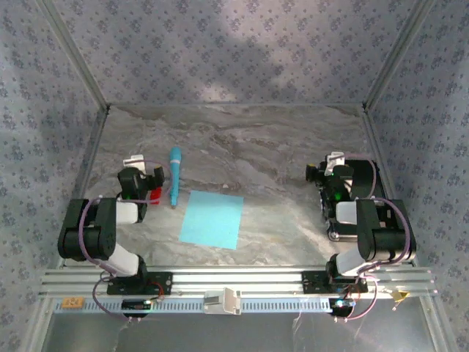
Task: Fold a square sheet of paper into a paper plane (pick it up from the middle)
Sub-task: First fold the square sheet of paper in half at the center of the table.
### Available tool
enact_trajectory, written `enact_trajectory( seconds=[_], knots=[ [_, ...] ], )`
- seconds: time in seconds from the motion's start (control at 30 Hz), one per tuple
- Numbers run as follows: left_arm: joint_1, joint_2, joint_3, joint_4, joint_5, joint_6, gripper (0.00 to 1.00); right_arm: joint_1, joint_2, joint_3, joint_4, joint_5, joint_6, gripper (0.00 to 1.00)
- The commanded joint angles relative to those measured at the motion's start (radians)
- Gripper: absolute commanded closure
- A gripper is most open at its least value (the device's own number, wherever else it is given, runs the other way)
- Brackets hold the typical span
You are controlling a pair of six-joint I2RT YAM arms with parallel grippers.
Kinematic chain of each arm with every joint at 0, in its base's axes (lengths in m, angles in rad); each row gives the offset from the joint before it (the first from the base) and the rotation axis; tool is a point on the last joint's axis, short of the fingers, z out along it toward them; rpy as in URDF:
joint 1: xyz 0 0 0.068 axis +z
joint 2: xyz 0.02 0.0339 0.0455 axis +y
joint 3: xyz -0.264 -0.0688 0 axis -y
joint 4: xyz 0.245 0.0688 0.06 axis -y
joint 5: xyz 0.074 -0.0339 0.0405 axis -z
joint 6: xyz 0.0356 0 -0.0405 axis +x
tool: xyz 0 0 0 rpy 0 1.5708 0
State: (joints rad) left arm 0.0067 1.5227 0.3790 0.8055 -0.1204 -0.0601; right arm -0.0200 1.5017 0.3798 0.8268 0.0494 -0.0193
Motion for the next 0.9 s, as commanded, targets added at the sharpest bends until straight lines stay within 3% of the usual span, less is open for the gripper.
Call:
enact_trajectory(
  seconds=[0.0,0.87],
  knots=[
    [0.0,0.009,0.026,0.023,-0.008,0.013,0.0,-0.007,0.019,0.013,-0.027,0.013,-0.006,0.01],
    [-0.003,0.01,0.026,0.022,-0.009,0.015,0.0,-0.006,0.02,0.011,-0.025,0.015,-0.007,0.01]
  ],
)
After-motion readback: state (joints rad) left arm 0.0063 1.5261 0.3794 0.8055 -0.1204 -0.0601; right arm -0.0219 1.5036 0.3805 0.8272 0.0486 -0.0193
